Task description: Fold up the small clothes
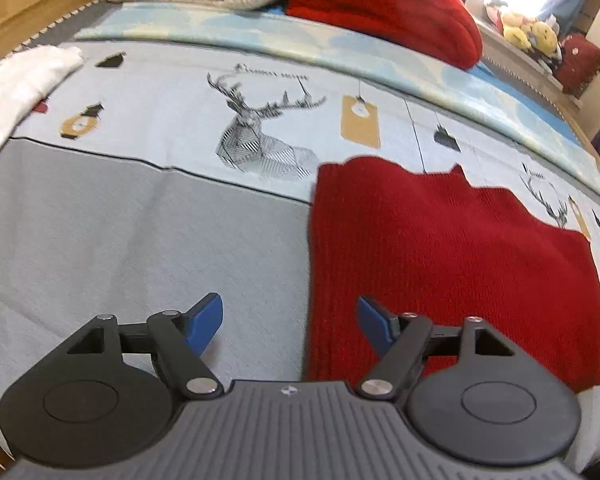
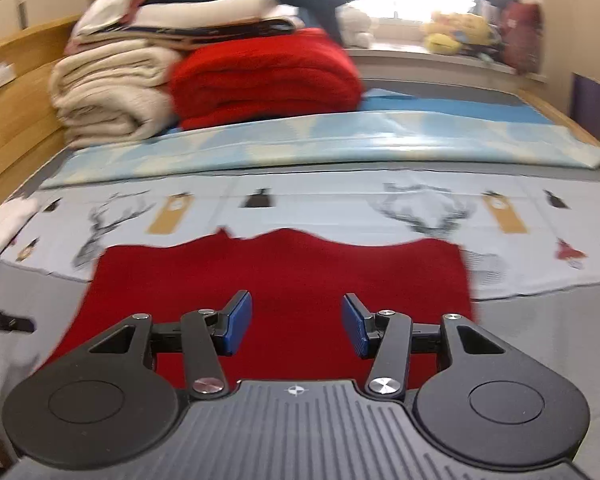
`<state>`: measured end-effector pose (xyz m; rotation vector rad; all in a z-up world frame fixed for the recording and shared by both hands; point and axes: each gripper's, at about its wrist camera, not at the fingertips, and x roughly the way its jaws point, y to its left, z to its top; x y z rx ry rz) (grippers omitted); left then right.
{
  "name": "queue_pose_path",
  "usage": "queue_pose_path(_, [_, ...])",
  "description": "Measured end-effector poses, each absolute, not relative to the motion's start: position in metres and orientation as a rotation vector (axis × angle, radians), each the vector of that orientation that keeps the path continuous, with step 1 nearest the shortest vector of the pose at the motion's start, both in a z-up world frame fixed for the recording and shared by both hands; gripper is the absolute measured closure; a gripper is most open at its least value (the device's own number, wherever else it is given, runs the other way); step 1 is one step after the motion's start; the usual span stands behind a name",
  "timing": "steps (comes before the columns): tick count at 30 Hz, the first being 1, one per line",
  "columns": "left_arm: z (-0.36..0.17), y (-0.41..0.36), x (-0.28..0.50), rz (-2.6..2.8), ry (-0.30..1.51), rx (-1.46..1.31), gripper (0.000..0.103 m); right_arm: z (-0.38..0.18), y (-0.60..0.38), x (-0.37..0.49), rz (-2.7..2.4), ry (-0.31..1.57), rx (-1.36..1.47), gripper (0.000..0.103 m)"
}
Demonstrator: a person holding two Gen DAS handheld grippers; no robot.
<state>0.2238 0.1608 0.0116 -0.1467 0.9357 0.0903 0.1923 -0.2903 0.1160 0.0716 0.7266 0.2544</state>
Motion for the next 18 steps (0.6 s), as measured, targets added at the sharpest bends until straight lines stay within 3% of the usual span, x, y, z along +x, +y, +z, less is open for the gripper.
queue_pose_path(18, [0.008,0.191,0.237,0.174,0.870,-0.155,0.024,0.075,-0.095,0.109,0.723,0.677,-0.432,0.047])
